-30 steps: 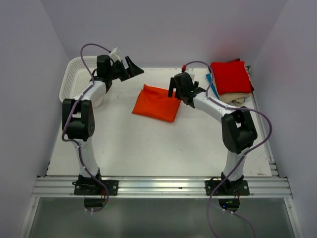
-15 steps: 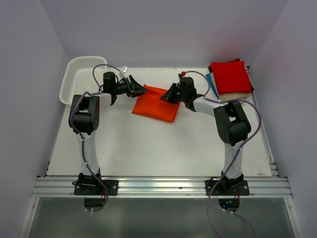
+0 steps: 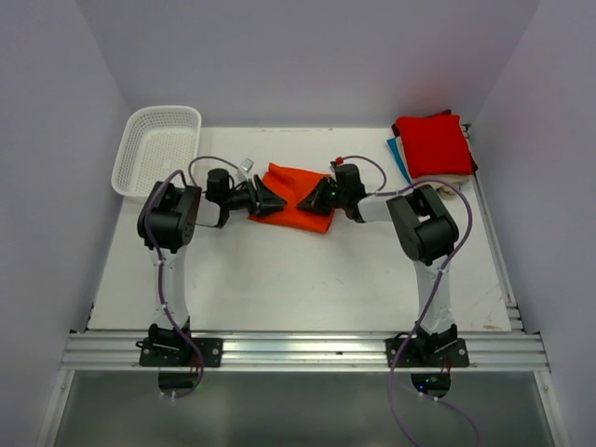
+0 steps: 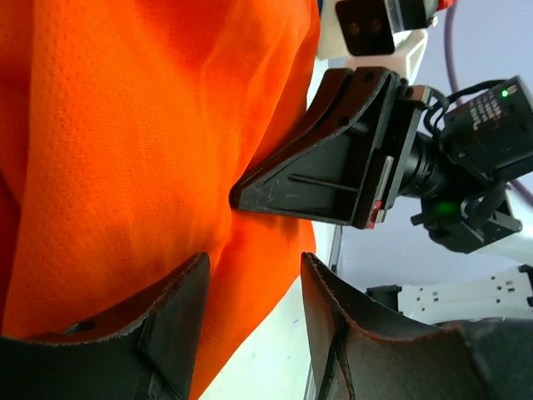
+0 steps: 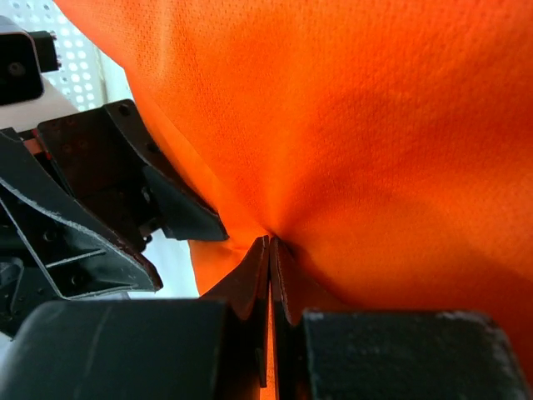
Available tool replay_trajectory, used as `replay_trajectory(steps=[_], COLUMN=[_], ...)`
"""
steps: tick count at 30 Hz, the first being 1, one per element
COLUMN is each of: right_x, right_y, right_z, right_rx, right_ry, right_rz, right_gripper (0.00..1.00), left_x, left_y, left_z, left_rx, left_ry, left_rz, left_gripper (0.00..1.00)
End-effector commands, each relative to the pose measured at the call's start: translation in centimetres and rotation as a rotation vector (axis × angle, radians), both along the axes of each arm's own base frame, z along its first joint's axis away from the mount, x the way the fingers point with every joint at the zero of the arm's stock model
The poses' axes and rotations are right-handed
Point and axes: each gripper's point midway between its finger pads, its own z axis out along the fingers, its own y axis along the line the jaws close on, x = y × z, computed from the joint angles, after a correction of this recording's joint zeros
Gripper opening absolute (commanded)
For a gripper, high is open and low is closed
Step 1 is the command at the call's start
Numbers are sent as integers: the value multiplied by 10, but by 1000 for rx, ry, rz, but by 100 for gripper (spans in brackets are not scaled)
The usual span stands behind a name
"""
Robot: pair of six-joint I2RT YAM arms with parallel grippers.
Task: Fold and stack the t-shirts
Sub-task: Fold the tshirt
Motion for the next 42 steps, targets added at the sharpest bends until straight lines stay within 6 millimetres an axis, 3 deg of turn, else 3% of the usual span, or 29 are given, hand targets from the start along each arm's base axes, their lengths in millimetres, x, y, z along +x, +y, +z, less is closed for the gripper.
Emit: replay_trajectory(steps=[1, 7, 11, 13, 16, 19, 21, 22, 24, 25, 26, 28, 29, 31, 33, 36, 40, 42], right_x=[-19, -56, -93, -110, -134, -152, -158, -159, -160, -160, -160, -161, -163, -164, -165, -168, -168, -168], right_y=[-17, -33, -41, -43, -49, -54, -57, -58, -59, -60, -60, -61, -60, -60, -60, -60, -61, -62], right_z=[-9, -17, -21, -20, -17, -17, -20, -21, -24, -25, -26, -29, -30, -33, -34, -35, -32, -29], right_rx=[-117, -188, -233, -247, -275, -306, -323, -327, -333, -337, -340, -341, -342, -348, -343, -343, -342, -342], right_ry=[5, 33, 64, 75, 81, 80, 86, 87, 93, 93, 96, 106, 109, 115, 120, 124, 115, 107], right_rz=[20, 76, 138, 170, 197, 223, 234, 234, 236, 233, 232, 233, 236, 236, 238, 238, 235, 235], right_gripper=[0, 0, 0, 0, 0, 0, 0, 0, 0, 0, 0, 0, 0, 0, 0, 0, 0, 0], left_x=[-13, -84, -153, -181, -230, -232, -224, -212, -202, -187, -182, -164, -161, -147, -140, -130, -122, -116], left_y=[5, 4, 5, -6, -8, -14, -17, -23, -27, -34, -34, -44, -47, -55, -60, -64, -60, -46], left_z=[-17, -64, -80, -74, -51, -17, 0, 21, 31, 51, 49, 69, 73, 79, 78, 58, 13, -14], left_rx=[97, 231, 320, 311, 236, 146, 119, 89, 102, 94, 123, 109, 106, 99, 95, 113, 152, 212], left_ry=[-6, 123, 197, 173, 182, 88, 41, -28, -48, -125, -105, -161, -163, -179, -189, -159, -66, -22], left_rz=[48, 4, -15, -45, -20, 10, 26, 24, 25, 23, 26, 19, 10, 4, -7, -19, -24, 17], left_gripper=[54, 52, 51, 51, 51, 51, 51, 50, 46, 42, 38, 18, 0, 0, 0, 0, 0, 0])
